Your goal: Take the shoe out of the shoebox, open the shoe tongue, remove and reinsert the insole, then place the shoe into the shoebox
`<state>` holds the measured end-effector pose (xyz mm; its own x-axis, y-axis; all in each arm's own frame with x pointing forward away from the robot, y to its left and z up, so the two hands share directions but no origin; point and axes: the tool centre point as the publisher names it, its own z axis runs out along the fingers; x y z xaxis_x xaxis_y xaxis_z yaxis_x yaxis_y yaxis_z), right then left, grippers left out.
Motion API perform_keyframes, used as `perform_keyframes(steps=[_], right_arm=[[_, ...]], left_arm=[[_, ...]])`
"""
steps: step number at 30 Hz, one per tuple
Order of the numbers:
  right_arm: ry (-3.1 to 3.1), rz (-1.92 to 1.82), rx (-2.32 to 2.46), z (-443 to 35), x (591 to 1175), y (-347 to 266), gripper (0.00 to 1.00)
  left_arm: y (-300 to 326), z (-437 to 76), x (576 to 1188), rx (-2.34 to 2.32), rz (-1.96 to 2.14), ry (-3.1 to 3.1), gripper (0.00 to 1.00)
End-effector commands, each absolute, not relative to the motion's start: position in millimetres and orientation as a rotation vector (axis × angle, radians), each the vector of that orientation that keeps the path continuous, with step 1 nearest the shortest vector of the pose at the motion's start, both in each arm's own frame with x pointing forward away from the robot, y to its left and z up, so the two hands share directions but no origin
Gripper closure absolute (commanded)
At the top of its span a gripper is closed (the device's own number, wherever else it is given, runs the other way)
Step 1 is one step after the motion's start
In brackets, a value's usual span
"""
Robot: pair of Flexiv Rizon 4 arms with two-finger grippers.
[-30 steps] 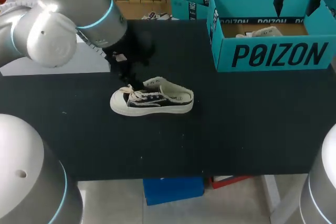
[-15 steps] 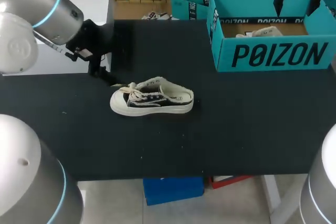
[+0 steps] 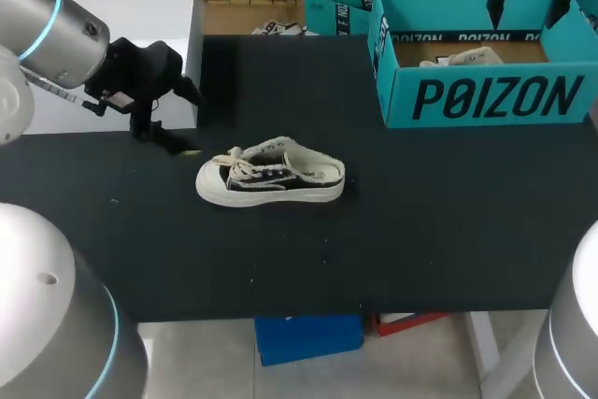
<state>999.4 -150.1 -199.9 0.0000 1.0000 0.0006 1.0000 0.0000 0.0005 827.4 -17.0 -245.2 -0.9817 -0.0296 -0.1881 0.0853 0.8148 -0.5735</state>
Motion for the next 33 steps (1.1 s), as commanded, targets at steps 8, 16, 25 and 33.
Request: perform_keyframes(steps=[8,16,25,33], right_arm=[[-2.221,0.000,-2.221,-199.9,999.9,-150.0,0.00],[-2.670,-0.184,-1.962,-163.8,1001.1,-122.9,0.00],[-3.131,-0.414,-1.265,-150.6,941.5,-66.1,0.00],[-3.236,-0.427,-0.958,-149.9,913.7,-43.3,0.00]], left_arm=[[-10.6,-241.8,819.0,0.032,-0.886,2.811,0.00],[-10.6,-241.8,819.0,0.032,-0.886,2.811,0.00],[-10.6,-241.8,819.0,0.032,-0.886,2.811,0.00],[-10.6,-241.8,819.0,0.032,-0.886,2.811,0.00]])
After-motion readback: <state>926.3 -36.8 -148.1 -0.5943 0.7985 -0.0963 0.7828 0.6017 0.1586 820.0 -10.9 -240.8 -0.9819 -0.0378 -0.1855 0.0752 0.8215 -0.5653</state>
